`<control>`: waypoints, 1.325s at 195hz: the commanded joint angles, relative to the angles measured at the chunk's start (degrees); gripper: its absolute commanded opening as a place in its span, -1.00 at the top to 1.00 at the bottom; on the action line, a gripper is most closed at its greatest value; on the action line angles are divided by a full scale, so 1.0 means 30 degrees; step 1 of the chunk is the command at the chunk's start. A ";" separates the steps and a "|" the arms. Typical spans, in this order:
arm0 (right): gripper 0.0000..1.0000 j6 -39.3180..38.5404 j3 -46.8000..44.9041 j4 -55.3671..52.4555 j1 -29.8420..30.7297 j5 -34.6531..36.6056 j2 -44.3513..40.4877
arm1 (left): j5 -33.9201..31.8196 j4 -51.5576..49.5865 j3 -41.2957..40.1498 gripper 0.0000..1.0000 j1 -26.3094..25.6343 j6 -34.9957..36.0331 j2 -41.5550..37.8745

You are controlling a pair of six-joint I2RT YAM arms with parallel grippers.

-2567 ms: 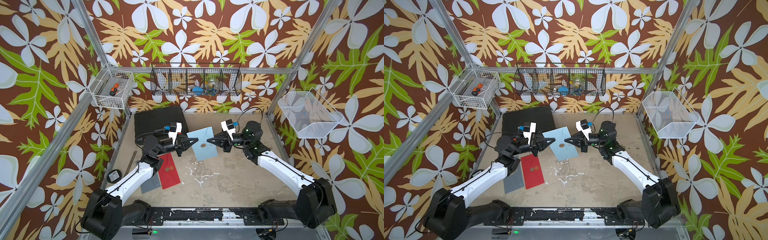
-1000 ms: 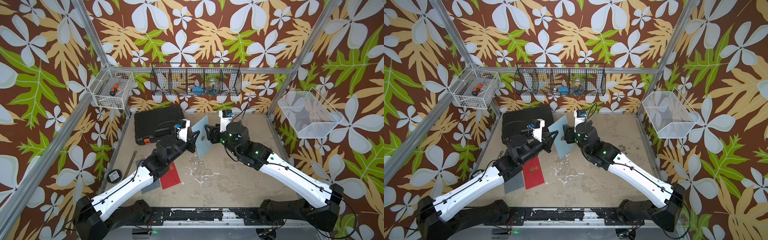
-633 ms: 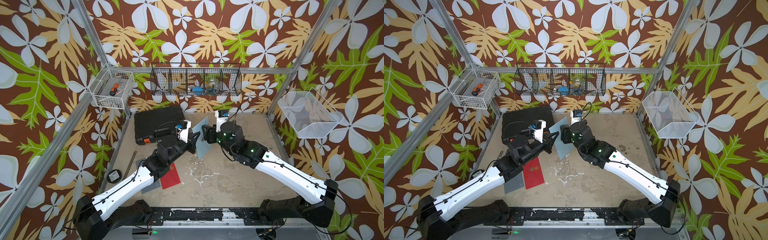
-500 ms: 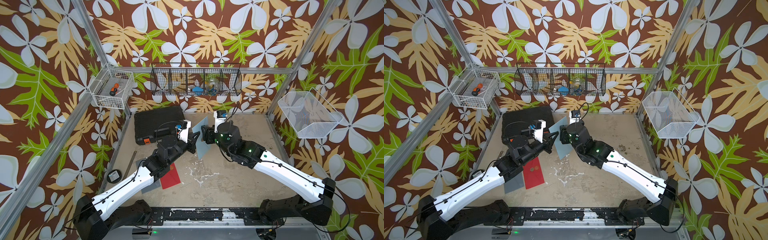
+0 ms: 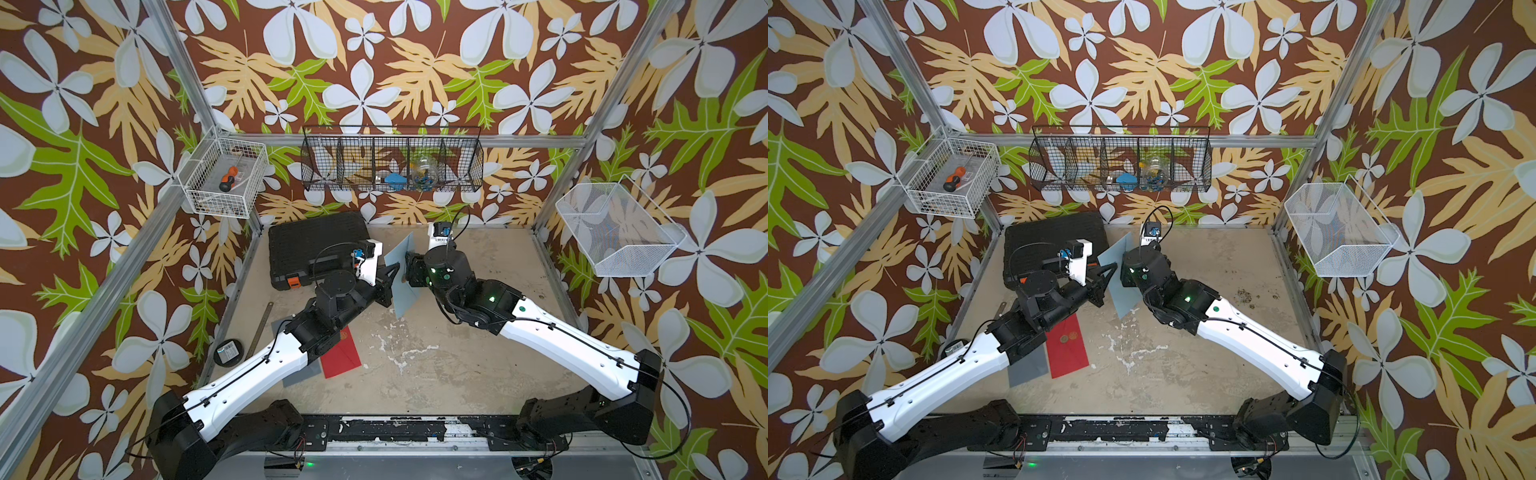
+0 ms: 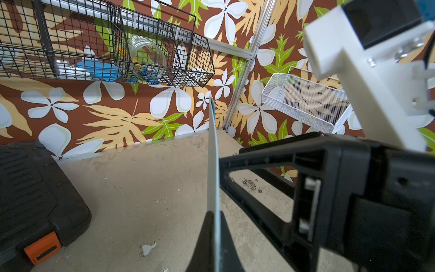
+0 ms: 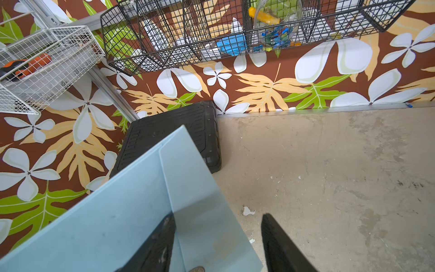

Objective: Open the envelope
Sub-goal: Open the envelope flap on the envelope.

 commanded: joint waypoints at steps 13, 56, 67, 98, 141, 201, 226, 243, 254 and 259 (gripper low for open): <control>-0.21 0.0308 0.0261 -0.0208 0.0021 -0.0097 0.0058 | 0.0102 0.0205 0.0147 1.00 -0.0094 0.0278 0.0058; -0.22 0.0276 0.0338 -0.0156 0.0018 -0.0214 0.0034 | 0.0245 0.0224 -0.0029 1.00 -0.0090 0.0701 0.0028; -0.23 0.0308 0.0266 -0.0115 0.0023 -0.0236 -0.0024 | 0.0282 0.0256 0.0000 1.00 -0.0098 0.0758 0.0058; -0.23 0.0308 0.0004 0.0154 0.0015 -0.0248 -0.0403 | 0.0140 0.0219 0.0201 1.00 -0.0094 0.0818 0.0146; -0.25 0.0304 -0.0068 0.0405 0.0019 -0.0441 -0.0729 | -0.0058 0.0237 0.0270 1.00 -0.0094 0.0542 0.0261; -0.28 0.1973 0.1668 -0.1717 -0.0737 -0.2843 -0.0438 | -0.0361 -0.0070 0.0494 1.00 -0.0094 0.0327 0.0482; -0.32 0.2300 0.2533 -0.2871 -0.1121 -0.3836 0.0280 | -0.0702 -0.0194 0.0455 1.00 -0.0093 0.0047 0.0396; -0.32 0.2302 0.2609 -0.3065 -0.1149 -0.4150 0.0607 | -0.0614 -0.0188 0.0410 1.00 -0.0095 0.0116 0.0351; -0.32 0.2271 0.2623 -0.3077 -0.1142 -0.4396 0.0772 | -0.0568 -0.0187 0.0382 1.00 -0.0094 0.0189 0.0351; -0.32 0.2244 0.2702 -0.3149 -0.1149 -0.4394 0.0846 | -0.0532 -0.0165 0.0339 1.00 -0.0092 0.0190 0.0330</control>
